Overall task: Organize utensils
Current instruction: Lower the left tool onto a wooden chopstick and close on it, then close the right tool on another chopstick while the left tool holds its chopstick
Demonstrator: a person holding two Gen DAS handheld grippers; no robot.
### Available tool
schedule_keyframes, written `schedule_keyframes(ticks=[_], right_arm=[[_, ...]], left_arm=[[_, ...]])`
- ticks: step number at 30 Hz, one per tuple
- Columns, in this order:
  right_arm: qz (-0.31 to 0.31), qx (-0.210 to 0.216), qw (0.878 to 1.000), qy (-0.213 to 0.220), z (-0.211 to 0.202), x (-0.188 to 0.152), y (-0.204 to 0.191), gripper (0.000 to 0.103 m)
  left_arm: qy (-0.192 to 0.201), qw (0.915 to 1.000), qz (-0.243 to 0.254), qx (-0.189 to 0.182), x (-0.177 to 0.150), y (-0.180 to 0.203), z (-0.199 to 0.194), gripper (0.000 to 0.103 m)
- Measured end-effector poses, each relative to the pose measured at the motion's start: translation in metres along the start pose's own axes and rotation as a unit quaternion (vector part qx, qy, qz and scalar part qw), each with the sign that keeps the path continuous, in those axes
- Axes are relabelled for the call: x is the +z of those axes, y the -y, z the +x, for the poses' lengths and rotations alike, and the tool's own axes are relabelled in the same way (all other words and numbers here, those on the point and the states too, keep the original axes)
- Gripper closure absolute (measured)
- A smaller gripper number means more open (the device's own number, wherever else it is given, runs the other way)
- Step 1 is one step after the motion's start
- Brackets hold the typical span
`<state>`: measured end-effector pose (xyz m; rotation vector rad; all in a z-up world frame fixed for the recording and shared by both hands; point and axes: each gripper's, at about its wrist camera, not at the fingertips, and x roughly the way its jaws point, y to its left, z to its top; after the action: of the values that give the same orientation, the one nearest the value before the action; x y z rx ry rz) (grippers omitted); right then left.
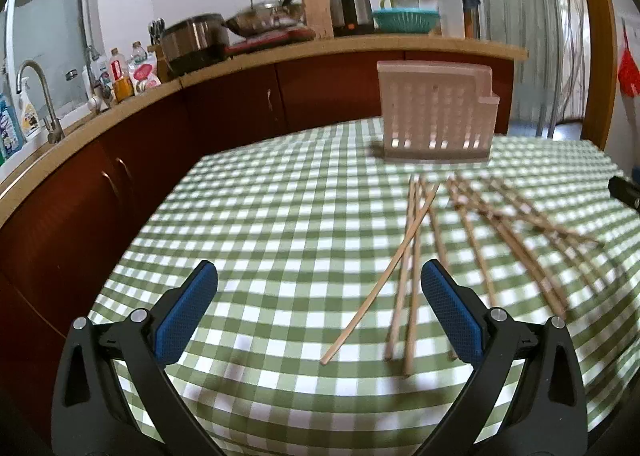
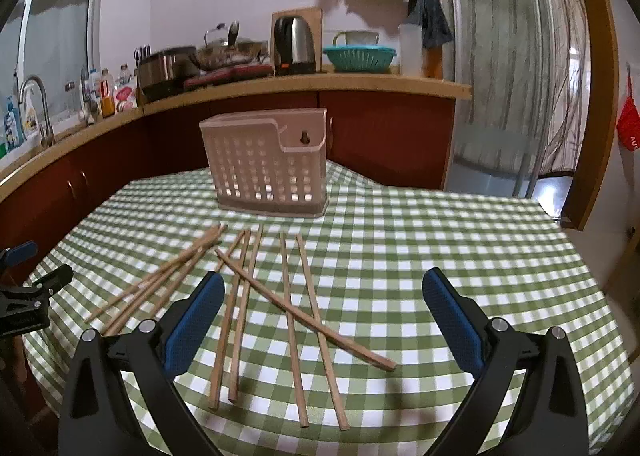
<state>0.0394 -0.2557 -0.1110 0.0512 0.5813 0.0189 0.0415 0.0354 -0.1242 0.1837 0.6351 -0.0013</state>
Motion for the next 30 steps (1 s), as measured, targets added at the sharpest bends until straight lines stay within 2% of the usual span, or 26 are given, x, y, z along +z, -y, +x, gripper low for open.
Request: schedule_keyframes(ticks=[6,10,18,22,25,30], right_arm=[[0.001,0.002,1.000,-0.026,0.021,-0.010,-0.001,0.006],[0.000,0.004,0.999,-0.033,0.030,-0.013,-0.002,0.006],[0.001,0.011,0.999,-0.043,0.038,-0.013,-0.004,0.006],[0.008,0.012,0.999,-0.041,0.039,-0.012,-0.001,0.006],[0.012,0.012,0.999,-0.041,0.040,-0.012,0.002,0.006],[0.018,0.013,0.999,-0.042,0.040,-0.013,0.009,0.006]], left_arm=[[-0.038,0.9991,0.016,-0.011,-0.021,-0.005,0.030,0.006],[-0.059,0.9977,0.027,-0.016,-0.032,-0.005,0.044,0.024],[-0.098,0.9922,0.012,-0.076,-0.035,-0.010,0.056,0.051],[-0.102,0.9890,-0.006,-0.107,-0.037,-0.012,0.057,0.071],[-0.100,0.9883,-0.001,-0.115,-0.037,-0.007,0.056,0.088],[-0.101,0.9875,0.002,-0.121,-0.036,0.003,0.055,0.097]])
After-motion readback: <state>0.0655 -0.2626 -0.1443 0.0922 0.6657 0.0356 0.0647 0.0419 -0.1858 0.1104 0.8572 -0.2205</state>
